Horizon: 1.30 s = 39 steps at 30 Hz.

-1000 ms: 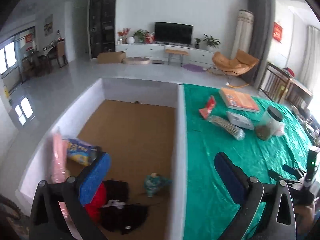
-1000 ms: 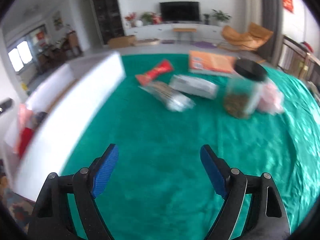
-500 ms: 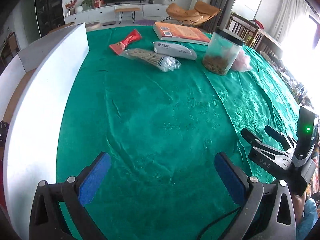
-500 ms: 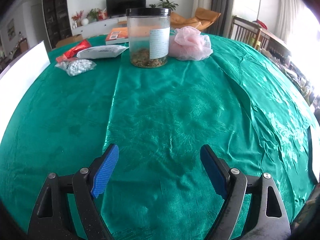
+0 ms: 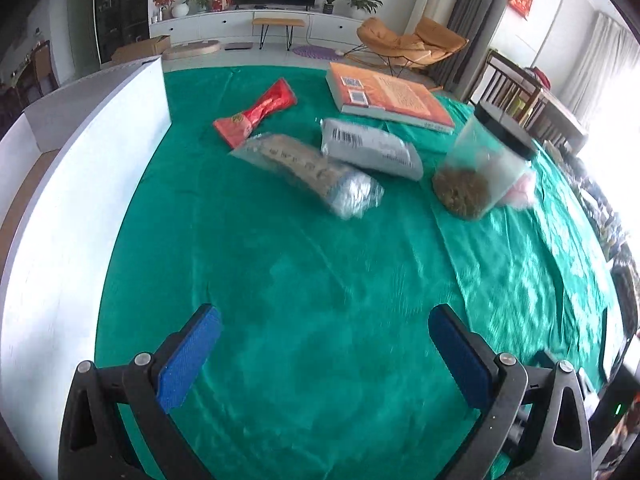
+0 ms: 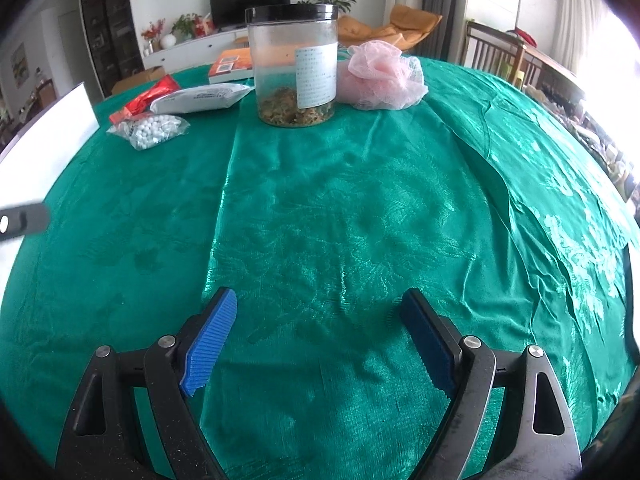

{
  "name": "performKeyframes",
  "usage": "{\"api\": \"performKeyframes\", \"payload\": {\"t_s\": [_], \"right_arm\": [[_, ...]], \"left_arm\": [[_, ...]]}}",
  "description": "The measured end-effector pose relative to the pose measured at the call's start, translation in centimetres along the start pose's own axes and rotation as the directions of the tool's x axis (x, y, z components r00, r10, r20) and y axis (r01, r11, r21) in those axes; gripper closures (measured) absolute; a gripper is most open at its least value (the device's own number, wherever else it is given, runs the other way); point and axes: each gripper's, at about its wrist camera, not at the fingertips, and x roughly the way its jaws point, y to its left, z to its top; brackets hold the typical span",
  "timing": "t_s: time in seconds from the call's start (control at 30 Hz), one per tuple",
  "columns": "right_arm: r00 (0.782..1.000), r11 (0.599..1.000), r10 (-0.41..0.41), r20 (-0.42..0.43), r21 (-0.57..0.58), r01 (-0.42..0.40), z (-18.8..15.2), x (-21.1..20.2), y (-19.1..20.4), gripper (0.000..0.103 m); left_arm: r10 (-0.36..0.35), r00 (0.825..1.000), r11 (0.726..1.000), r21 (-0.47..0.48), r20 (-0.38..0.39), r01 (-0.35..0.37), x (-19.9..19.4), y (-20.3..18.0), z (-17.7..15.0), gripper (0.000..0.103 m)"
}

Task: Organize soft objects
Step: 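Move the left gripper to the cotton swab bag and grasp it, then lift the cotton swab bag with the left gripper while the right grasps the pink mesh puff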

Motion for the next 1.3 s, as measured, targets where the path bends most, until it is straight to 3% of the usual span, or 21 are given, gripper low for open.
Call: {"api": "performKeyframes", "payload": {"t_s": [0.23,0.4,0.47,0.53,0.6,0.73,0.83,0.9,0.93,1.1,1.17,1.3], "right_arm": [[1.0,1.0,0.008,-0.001,-0.001,-0.008,0.0,0.1,0.0,0.015],[1.0,1.0,0.013,-0.003,-0.004,-0.013,0.0,0.1,0.1,0.013],[1.0,1.0,0.015,-0.004,-0.005,-0.015,0.0,0.1,0.1,0.013],[1.0,1.0,0.016,-0.004,-0.004,-0.016,0.1,0.1,0.1,0.013],[1.0,1.0,0.016,-0.004,-0.004,-0.016,0.1,0.1,0.1,0.013],[1.0,1.0,0.015,-0.004,-0.004,-0.015,0.1,0.1,0.1,0.013],[1.0,1.0,0.015,-0.004,-0.004,-0.015,0.1,0.1,0.1,0.013],[1.0,1.0,0.016,-0.004,-0.005,-0.016,0.1,0.1,0.1,0.013],[1.0,1.0,0.016,-0.004,-0.005,-0.016,0.1,0.1,0.1,0.013],[0.999,0.999,0.034,0.002,0.008,-0.034,0.1,0.0,-0.2,0.013],[0.997,0.996,0.072,0.016,0.046,-0.073,0.2,-0.2,-1.0,0.013],[0.976,0.941,0.189,0.104,0.266,-0.211,1.2,-0.6,-5.5,0.014]], "left_arm": [[0.082,0.997,0.997,-0.001,0.004,-0.082,6.6,-2.3,7.9,0.0],[0.246,0.968,0.969,0.024,-0.047,-0.246,11.9,-2.2,9.4,0.0],[0.282,0.958,0.959,0.046,-0.054,-0.279,12.9,-1.7,9.4,0.0],[0.25,0.967,0.967,0.051,-0.039,-0.248,12.4,-0.8,9.1,0.007],[0.208,0.978,0.976,0.067,-0.026,-0.206,11.1,0.5,8.2,0.026],[0.188,0.981,0.972,0.154,-0.056,-0.178,8.3,2.8,5.6,0.038],[0.159,0.986,0.977,0.152,-0.057,-0.149,6.4,4.3,4.1,0.032],[0.161,0.986,0.98,0.125,-0.039,-0.155,5.8,5.0,3.8,0.007],[0.159,0.987,0.982,0.111,-0.032,-0.155,5.7,5.1,3.7,0.005],[0.2,0.978,0.976,0.099,-0.063,-0.194,8.3,4.5,3.2,0.002],[0.195,0.981,0.979,0.068,-0.024,-0.193,8.5,4.9,3.0,0.0],[0.188,0.981,0.979,0.075,0.048,-0.192,8.4,4.9,2.4,0.0]]}}
